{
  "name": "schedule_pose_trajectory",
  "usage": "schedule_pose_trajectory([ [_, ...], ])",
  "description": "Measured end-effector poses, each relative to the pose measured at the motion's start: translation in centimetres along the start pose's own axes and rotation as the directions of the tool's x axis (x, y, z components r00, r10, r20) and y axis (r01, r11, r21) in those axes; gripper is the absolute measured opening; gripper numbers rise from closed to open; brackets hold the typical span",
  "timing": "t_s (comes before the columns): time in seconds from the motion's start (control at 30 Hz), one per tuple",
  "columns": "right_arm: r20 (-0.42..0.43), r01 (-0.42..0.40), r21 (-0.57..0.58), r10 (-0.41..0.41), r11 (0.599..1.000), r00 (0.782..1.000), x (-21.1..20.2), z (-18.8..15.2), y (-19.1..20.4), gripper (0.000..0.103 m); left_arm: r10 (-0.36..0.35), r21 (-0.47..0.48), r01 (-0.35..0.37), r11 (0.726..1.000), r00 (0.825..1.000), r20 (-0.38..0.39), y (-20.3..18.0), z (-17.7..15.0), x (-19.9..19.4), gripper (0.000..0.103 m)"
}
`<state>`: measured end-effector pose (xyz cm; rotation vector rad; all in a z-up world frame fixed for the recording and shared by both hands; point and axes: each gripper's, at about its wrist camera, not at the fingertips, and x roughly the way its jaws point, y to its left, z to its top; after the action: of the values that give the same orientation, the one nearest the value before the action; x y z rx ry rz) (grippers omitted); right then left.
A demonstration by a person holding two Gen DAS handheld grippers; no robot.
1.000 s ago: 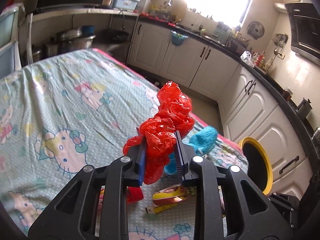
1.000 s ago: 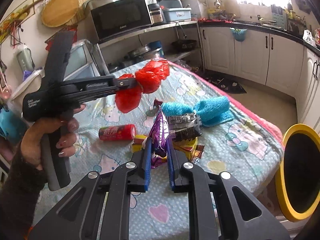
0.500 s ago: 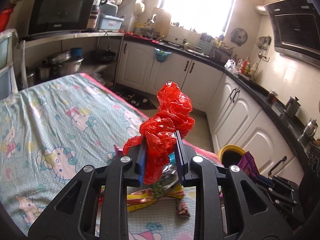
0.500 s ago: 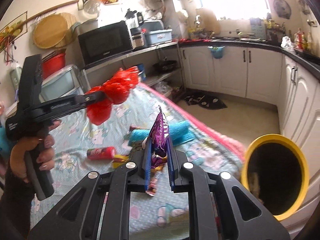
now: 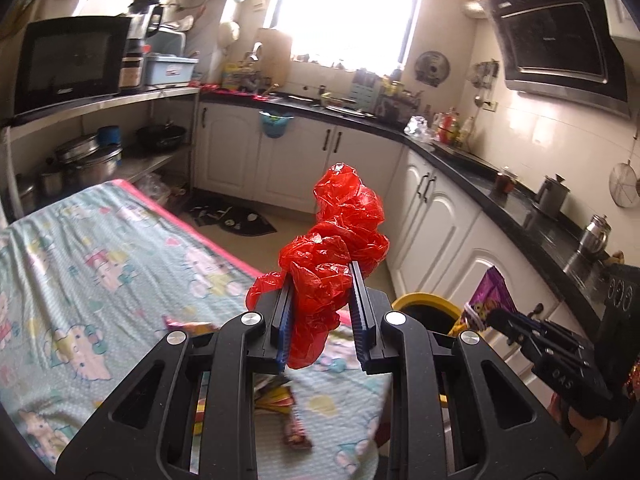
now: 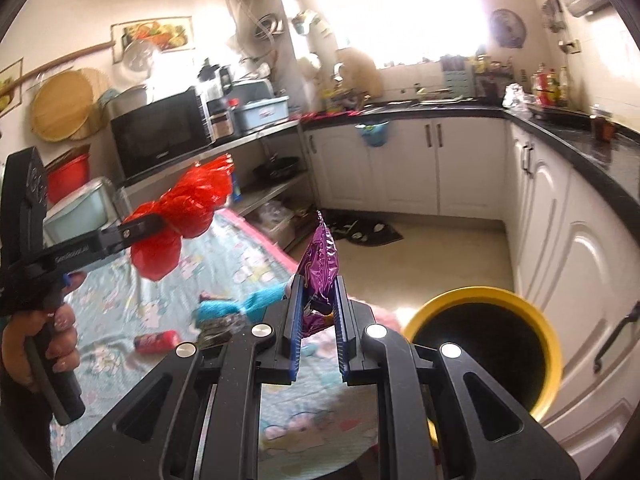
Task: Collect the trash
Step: 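Carry the red bag and purple wrapper over the yellow bin, then open both tools over the yellow bin to drop the bag and wrapper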
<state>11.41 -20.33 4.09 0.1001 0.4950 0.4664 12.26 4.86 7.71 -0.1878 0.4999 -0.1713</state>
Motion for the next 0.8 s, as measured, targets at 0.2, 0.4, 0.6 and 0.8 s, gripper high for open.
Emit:
schedule_pose_trajectory([
  [0.2,0.035,0.08,0.039,-0.082,0.996,0.996,-1.5,0.4,-2.9,0.014,-0.047,0.036,0.047,0.998,0.999,-0.008,-3.2,0.3,1.7,0.018],
  [0.4,0.048,0.16,0.066,-0.163,0.985,0.985,-2.2,0.1,-5.4,0.014,-0.084,0.067,0.086,0.994,0.996,-0.031,-5.8,0.3,3.6,0.018],
  [0.6,0.026,0.229,0.108,-0.233,0.967,0.972,-1.8,-1.0,-8.5,0.014,-0.109,0.097,0.117,0.988,0.99,-0.085,-8.4,-0.4,6.7,0.018],
  [0.8,-0.023,0.299,0.144,-0.299,0.943,0.954,-0.5,-2.4,-11.6,0.014,-0.131,0.114,0.153,0.982,0.975,-0.177,-10.7,-2.0,10.5,0.018],
])
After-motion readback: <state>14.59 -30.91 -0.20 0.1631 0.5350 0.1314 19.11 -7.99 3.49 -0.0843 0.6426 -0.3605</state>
